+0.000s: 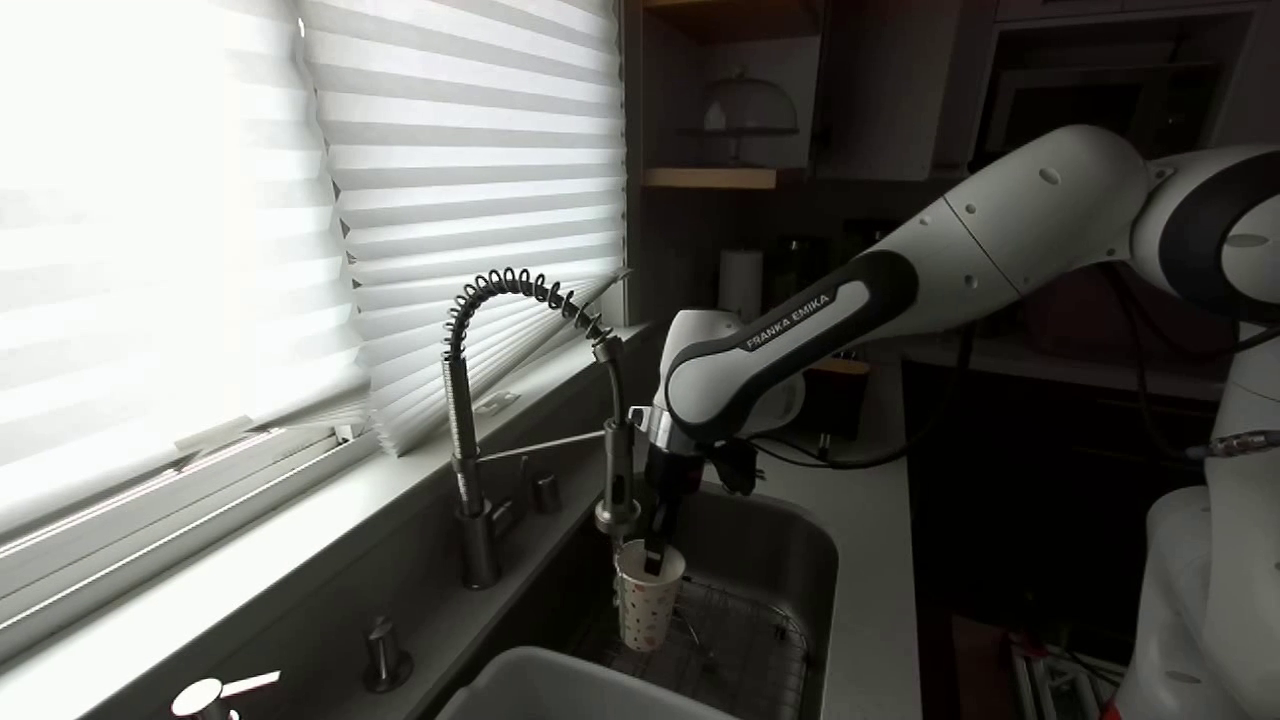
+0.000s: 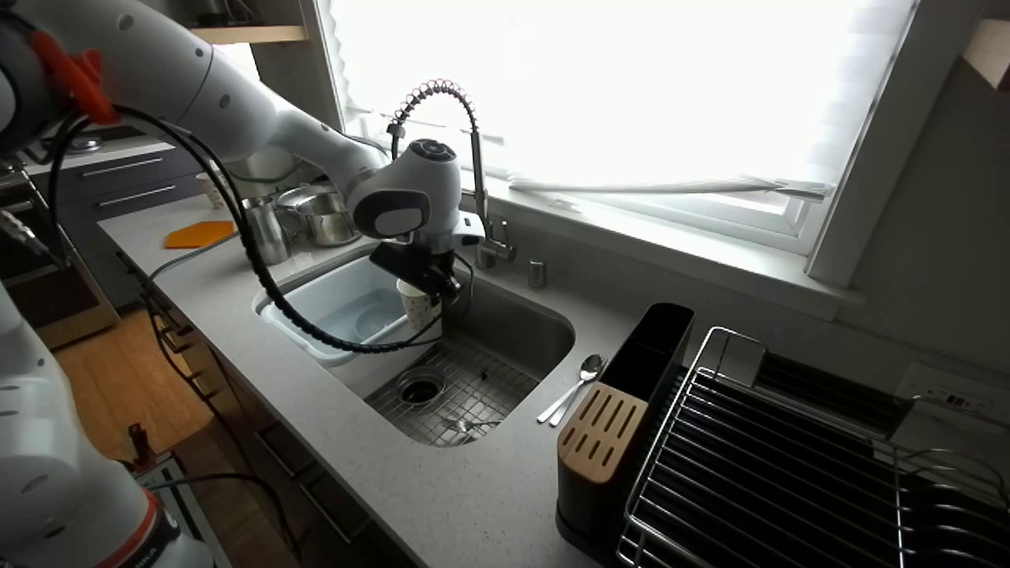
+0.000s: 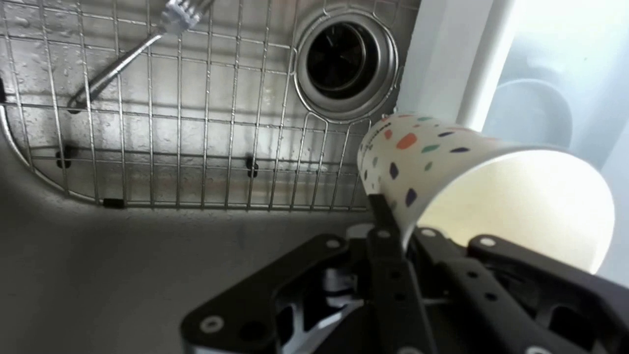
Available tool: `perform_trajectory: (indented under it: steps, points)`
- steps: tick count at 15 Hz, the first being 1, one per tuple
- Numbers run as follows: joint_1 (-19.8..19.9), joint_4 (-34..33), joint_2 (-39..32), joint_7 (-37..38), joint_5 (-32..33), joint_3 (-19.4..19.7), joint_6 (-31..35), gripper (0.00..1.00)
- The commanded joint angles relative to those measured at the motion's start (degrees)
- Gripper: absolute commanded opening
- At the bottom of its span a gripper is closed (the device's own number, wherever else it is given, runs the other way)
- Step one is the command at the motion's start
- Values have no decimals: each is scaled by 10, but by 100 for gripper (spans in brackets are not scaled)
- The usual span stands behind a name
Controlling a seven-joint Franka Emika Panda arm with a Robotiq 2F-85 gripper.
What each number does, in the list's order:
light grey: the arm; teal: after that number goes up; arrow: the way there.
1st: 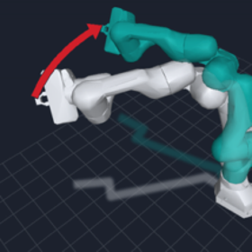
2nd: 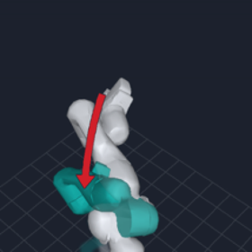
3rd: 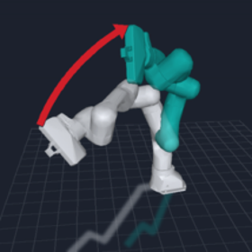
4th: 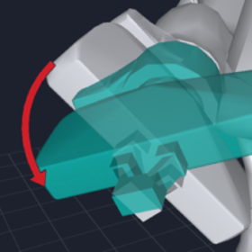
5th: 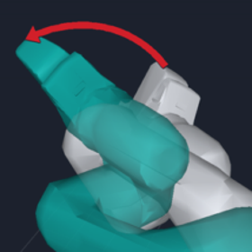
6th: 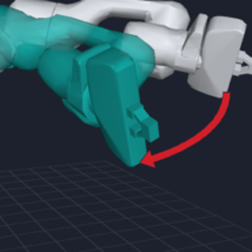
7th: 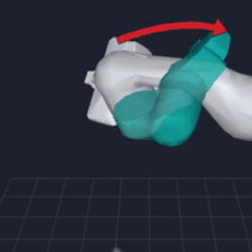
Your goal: Fill the cup with water
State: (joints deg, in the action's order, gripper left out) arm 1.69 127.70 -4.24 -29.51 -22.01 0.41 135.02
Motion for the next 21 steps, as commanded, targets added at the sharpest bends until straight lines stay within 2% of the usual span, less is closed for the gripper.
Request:
perform_trajectory:
  steps: [1, 5, 10, 15, 21]
  points:
    - [19, 1, 12, 4, 74, 16, -61, 0]
    - [45, 12, 45, 2, 113, 43, -104, 0]
    - [79, 42, 127, 30, 93, 92, -79, 0]
    - [110, 68, 189, 123, 109, 134, -68, 0]
    - [159, 107, 214, 272, 160, 149, -30, 0]
